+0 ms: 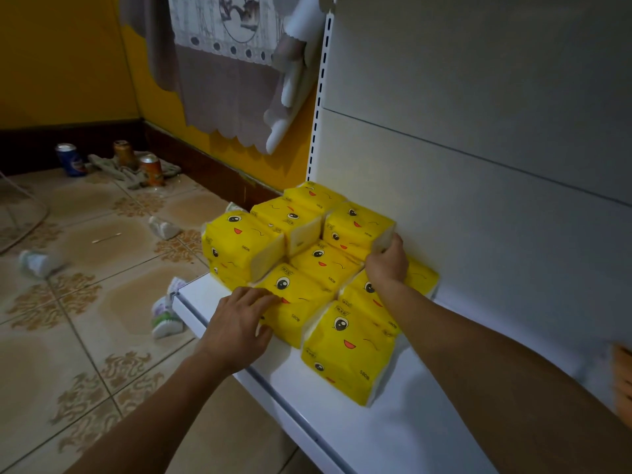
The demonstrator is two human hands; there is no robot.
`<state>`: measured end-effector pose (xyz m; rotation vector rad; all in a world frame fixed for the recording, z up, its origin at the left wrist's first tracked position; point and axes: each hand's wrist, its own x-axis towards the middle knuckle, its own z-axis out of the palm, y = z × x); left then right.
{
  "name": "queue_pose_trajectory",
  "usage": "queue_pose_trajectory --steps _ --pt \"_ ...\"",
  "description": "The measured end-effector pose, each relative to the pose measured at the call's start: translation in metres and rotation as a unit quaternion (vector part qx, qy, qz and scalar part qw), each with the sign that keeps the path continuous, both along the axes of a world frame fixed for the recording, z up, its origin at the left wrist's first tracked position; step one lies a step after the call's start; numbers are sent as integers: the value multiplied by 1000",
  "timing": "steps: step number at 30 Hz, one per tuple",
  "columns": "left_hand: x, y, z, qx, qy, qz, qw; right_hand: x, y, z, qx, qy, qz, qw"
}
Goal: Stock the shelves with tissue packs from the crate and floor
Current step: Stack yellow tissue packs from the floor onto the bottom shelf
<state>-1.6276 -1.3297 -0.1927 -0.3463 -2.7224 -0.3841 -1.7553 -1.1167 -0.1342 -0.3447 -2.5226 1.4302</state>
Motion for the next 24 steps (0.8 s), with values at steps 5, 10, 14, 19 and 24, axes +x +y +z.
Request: queue_pose_trajectory --steps 5,10,14,19,24 --pt "6 -6 4 10 7 -1 1000 0 -8 -2 170 7 -15 985" --pt "21 -25 11 -7 -14 49 999 7 -35 7 362 107 124 918" --pt "43 -55 13 -21 -31 91 995 24 -87 17 357 147 183 904" --pt "88 -104 12 2 -72 174 982 62 -164 19 338 201 283 875" --pt "158 -161 3 -36 -138 264 954 104 -234 15 359 244 334 836"
